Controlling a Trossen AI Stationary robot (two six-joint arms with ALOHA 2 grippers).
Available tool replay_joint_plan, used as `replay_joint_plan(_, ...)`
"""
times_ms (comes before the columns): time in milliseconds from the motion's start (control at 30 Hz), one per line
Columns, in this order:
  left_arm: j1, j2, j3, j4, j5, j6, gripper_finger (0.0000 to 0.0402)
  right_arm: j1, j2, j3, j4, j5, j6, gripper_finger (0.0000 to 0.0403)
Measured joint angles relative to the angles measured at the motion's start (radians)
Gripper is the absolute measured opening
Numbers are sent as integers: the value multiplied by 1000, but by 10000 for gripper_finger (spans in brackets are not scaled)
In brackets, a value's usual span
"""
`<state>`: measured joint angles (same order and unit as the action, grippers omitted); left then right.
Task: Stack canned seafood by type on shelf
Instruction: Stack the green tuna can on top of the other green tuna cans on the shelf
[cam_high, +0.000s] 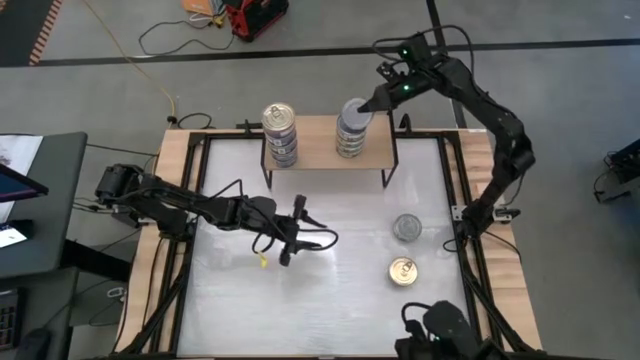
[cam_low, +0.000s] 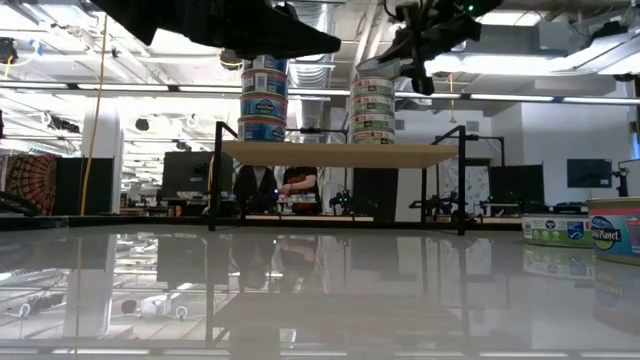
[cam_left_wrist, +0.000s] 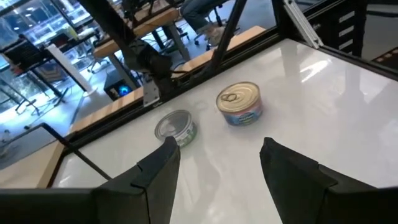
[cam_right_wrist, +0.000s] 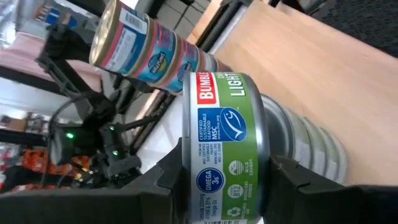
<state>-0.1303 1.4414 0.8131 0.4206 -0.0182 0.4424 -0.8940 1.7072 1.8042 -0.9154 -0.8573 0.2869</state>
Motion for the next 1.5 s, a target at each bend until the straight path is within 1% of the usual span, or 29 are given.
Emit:
replay_joint_plan(167,-10,0,0,-3,-20,17,215,1,15,11,-22,-30,-11,165)
replay_joint_plan(367,-30,0,0,1,-92,74,215,1,13,11,-39,-39,-47,166)
replay_joint_plan(533,-35,0,1,10,-103,84,215,2,13,10,-40,-38,-62,169)
replay_joint_plan(633,-35,0,1,10,-103,85,215,4,13,9,-44,-35,-81,184)
replay_joint_plan(900,-35,0,1,11,-103,93,215,3,14,7,-45,-26,-113,253)
replay_joint_plan(1033,-35,0,1,11,-103,96,215,4,14,7,-43,-8,-116,268)
replay_joint_plan(1167,-35,0,1,9,-103,96,215,3,13,12,-63,-7,-114,270)
replay_joint_plan(1300,-35,0,1,-3,-103,95,215,1,13,50,-101,13,-113,270)
replay_joint_plan(1400,-35,0,1,-2,-103,96,215,1,13,91,-139,45,-114,270)
replay_joint_plan(1500,-35,-1,1,-3,-103,96,215,1,12,117,-164,99,-137,270)
